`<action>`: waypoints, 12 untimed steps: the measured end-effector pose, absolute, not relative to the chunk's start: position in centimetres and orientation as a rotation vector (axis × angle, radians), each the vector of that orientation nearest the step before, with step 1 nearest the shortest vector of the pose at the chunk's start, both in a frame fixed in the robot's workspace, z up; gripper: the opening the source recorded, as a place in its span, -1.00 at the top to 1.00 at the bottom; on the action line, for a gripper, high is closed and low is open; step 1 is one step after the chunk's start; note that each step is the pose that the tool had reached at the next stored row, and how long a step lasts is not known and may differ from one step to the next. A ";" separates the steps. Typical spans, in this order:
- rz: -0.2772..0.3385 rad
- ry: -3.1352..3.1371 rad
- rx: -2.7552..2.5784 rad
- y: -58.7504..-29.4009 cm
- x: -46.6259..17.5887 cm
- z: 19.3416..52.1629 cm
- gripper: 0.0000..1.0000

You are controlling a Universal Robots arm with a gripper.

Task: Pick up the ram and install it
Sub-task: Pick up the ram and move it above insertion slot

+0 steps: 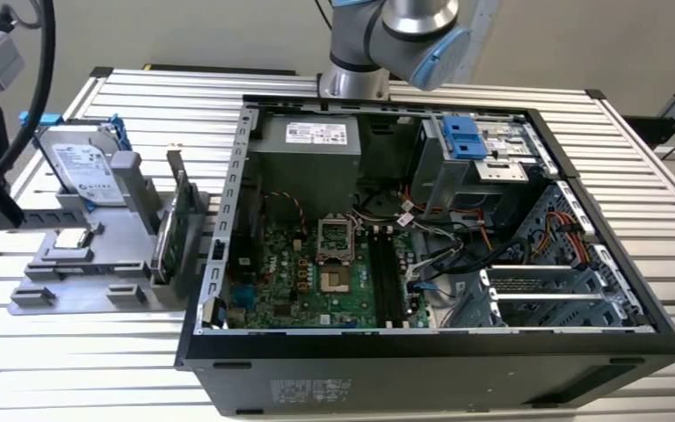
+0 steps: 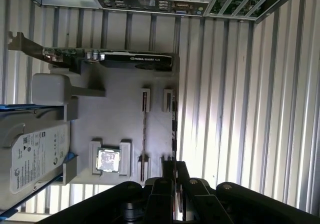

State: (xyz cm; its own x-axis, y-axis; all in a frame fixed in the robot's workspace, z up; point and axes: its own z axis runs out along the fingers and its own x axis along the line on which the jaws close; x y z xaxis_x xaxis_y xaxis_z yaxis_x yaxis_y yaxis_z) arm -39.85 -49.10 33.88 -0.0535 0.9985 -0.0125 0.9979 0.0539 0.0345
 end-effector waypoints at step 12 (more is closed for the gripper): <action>0.026 2.256 2.138 -49.1 -39.9 34.8 1.00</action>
